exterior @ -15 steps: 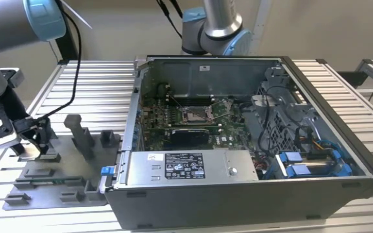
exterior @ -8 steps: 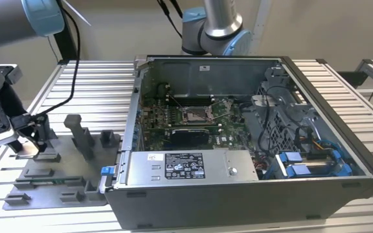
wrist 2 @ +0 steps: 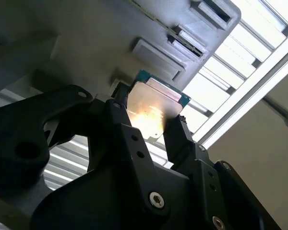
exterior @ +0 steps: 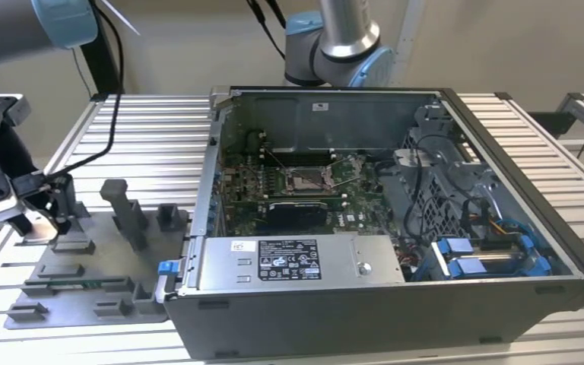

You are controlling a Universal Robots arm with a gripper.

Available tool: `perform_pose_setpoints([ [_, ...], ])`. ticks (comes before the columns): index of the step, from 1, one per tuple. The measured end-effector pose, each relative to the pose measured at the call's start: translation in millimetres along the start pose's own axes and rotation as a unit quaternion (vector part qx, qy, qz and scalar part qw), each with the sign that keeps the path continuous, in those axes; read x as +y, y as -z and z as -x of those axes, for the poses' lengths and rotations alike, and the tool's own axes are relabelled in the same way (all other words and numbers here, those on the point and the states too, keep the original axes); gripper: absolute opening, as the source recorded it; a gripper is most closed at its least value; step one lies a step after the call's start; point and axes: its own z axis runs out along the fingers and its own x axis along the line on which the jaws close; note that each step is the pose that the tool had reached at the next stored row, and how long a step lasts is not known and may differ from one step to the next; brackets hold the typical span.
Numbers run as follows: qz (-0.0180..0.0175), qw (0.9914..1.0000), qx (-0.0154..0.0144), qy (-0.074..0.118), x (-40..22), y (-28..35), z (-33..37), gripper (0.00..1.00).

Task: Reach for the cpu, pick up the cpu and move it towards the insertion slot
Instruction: 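Pick up the cpu and move it towards the insertion slot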

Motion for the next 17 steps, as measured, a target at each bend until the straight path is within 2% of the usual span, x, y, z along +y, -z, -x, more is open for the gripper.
perform_pose_setpoints([
  [10, 0.0, 1.0, 0.0, 0.0, 0.4, 12.0, -0.1, 0.0],
  [17, 0.0, 1.0, 0.0, 0.0, 0.9, 23.5, -0.1, 0.0],
])
